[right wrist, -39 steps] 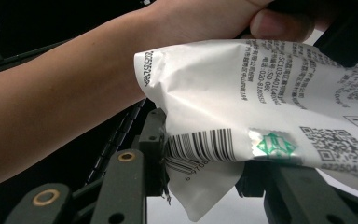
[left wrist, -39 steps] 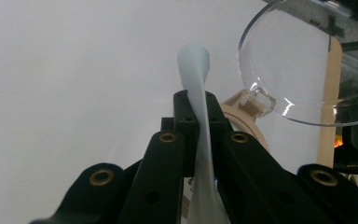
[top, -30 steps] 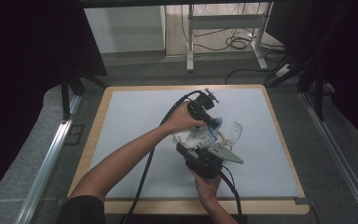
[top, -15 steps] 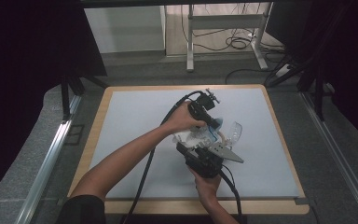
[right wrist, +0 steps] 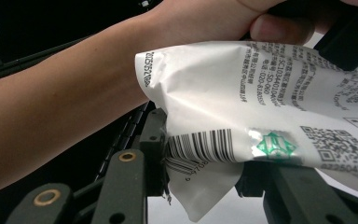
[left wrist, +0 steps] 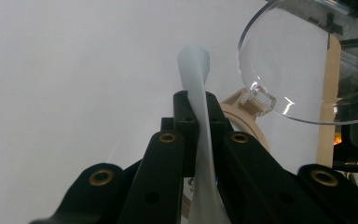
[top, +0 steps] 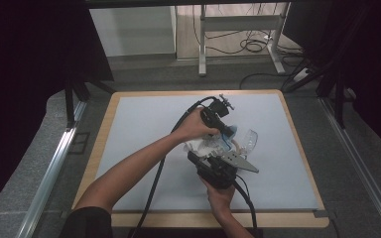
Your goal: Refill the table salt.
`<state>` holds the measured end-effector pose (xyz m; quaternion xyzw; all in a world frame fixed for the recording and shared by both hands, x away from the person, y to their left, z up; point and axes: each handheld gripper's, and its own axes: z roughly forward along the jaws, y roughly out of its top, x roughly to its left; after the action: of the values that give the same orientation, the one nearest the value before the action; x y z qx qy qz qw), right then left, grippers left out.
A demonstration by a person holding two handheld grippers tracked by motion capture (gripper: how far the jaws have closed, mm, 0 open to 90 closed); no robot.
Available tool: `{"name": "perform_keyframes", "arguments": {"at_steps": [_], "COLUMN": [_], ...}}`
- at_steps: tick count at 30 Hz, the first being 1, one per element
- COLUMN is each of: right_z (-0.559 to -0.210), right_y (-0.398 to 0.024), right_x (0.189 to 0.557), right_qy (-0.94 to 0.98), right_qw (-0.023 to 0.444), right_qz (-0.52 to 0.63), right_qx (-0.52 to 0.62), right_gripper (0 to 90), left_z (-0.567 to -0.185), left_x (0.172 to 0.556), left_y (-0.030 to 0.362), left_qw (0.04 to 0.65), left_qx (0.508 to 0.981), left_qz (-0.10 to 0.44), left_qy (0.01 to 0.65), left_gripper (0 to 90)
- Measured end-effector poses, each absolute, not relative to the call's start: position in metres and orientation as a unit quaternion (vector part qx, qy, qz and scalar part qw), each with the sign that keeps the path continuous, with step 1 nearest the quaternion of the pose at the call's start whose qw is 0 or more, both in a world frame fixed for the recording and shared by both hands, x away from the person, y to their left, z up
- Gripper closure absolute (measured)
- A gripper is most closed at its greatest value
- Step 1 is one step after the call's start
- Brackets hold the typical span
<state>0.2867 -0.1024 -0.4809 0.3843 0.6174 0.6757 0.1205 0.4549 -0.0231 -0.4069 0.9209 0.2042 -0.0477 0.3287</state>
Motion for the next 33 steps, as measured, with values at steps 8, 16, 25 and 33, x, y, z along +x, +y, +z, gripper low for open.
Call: {"name": "perform_keyframes", "arguments": {"at_steps": [8, 16, 25, 33], "right_z": [-0.4815, -0.4839, -0.4853, -0.4897], "right_y": [-0.1023, -0.1021, -0.1006, -0.0966], "right_x": [0.2865, 0.2856, 0.2849, 0.2846], "right_qy": [0.614, 0.614, 0.620, 0.632], "right_qw": [0.124, 0.134, 0.142, 0.147], "right_qz": [0.677, 0.677, 0.672, 0.662], "right_qx": [0.385, 0.382, 0.379, 0.377], "right_gripper": [62.6, 62.8, 62.9, 63.0], "left_z": [-0.4033, -0.4028, -0.4036, -0.4019], "left_x": [0.4548, 0.4535, 0.4534, 0.4525], "left_y": [-0.0245, -0.0262, -0.0244, -0.0214], "left_qw": [0.332, 0.329, 0.329, 0.327], "left_qx": [0.921, 0.923, 0.924, 0.925], "left_qz": [-0.043, -0.036, -0.037, -0.032], "left_qy": [0.198, 0.196, 0.194, 0.193], "left_gripper": [88.8, 88.8, 88.9, 88.8]}}
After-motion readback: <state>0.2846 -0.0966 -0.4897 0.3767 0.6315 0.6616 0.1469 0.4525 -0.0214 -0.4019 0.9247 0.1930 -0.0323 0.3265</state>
